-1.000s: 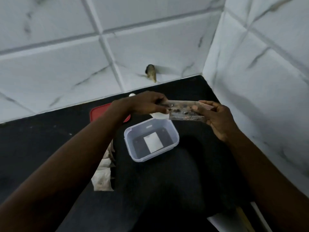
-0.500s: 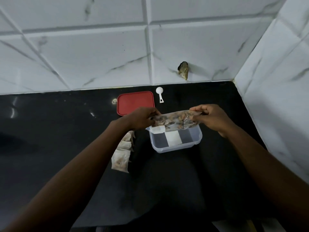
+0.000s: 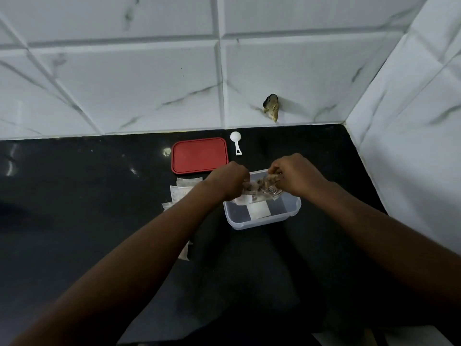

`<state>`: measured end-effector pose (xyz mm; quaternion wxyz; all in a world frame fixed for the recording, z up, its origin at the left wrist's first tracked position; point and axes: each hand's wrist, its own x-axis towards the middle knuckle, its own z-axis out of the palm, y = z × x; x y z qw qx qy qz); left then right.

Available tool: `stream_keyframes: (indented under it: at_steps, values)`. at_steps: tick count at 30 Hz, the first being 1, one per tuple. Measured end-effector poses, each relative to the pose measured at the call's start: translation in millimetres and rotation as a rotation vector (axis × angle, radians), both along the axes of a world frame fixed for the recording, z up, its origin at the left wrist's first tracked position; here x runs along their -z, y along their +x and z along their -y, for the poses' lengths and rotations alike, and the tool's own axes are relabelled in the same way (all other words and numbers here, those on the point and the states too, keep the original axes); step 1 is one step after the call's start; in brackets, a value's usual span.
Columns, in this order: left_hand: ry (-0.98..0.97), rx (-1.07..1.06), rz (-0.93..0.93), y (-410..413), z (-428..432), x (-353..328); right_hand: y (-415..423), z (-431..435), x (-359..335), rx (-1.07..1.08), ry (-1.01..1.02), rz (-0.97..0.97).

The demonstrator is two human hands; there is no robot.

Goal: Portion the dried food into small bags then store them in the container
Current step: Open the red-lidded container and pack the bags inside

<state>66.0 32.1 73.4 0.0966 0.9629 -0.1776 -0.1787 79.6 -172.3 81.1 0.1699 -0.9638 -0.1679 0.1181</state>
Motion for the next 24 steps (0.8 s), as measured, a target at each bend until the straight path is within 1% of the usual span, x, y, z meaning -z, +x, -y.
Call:
stream_keyframes:
  at_steps: [3, 5, 8, 12, 14, 16, 21, 24]
  values:
    - [0.108, 0.025, 0.051, -0.8, 6.0, 5.7, 1.2, -4.0, 8.9, -0.054, -0.077, 0.06]
    - [0.135, 0.047, 0.121, -3.0, 5.1, 11.1, -1.1, -5.0, 18.1, -0.097, -0.14, 0.098]
    - [0.096, 0.066, 0.22, -8.5, -1.2, 21.3, -4.8, -1.8, 30.9, -0.112, -0.196, 0.171]
    - [0.047, 0.131, 0.326, -17.7, -6.2, 29.5, -9.2, 1.0, 34.7, -0.101, -0.149, 0.208]
    - [0.099, 0.189, 0.316, -20.7, -6.0, 30.9, -13.5, -1.8, 35.5, -0.147, -0.147, 0.204]
    - [0.211, 0.204, 0.26, -20.9, -4.6, 30.7, -16.1, -4.2, 38.2, -0.166, -0.194, 0.179]
    - [0.476, 0.181, 0.202, -16.4, 8.1, 30.1, -9.7, -9.5, 38.6, -0.08, -0.318, 0.118]
    - [0.554, 0.166, 0.164, -15.3, 15.9, 33.2, -9.1, -17.2, 32.7, -0.072, -0.38, 0.14]
